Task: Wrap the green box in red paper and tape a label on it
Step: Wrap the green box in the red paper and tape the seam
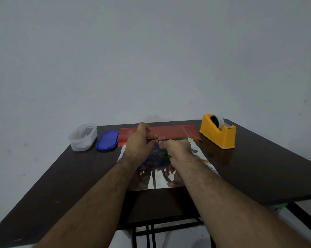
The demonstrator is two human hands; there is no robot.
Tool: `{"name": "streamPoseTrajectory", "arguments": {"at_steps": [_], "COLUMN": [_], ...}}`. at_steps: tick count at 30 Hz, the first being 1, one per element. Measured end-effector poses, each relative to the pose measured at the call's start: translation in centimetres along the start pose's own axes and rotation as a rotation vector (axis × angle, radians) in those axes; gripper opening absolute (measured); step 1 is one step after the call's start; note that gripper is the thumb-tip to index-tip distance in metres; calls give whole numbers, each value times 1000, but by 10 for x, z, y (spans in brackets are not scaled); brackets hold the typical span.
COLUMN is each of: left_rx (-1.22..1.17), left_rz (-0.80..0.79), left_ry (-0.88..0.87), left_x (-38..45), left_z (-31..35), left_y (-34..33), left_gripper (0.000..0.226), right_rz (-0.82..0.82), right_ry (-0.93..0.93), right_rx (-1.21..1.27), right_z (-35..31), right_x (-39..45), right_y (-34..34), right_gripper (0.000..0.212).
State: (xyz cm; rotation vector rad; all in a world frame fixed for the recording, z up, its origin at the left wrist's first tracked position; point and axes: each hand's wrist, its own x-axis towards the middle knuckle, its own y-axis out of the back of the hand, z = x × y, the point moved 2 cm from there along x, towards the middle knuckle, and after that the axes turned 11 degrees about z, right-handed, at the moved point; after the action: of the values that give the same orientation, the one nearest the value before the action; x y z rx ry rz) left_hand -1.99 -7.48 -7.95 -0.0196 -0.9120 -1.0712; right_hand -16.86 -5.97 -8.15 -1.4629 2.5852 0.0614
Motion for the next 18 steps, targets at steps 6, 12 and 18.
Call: {"name": "streamPoseTrajectory", "arguments": {"at_steps": [6,12,18], "left_rx": [8,7,3], "left_rz": [7,17,14], "left_ry": [-8,-6,-2], "left_x": [1,2,3], "left_z": [-1,-1,-3], "left_y": [-1,-3,-3], "left_gripper": [44,43,41], "right_rz": [46,65,150], "right_ry": [70,88,223], "right_rx": [-131,-272,-704], "right_z": [-4,2,10], "right_x": [5,14,20], "right_y": [3,0,0], "right_gripper": [36,50,25]}}
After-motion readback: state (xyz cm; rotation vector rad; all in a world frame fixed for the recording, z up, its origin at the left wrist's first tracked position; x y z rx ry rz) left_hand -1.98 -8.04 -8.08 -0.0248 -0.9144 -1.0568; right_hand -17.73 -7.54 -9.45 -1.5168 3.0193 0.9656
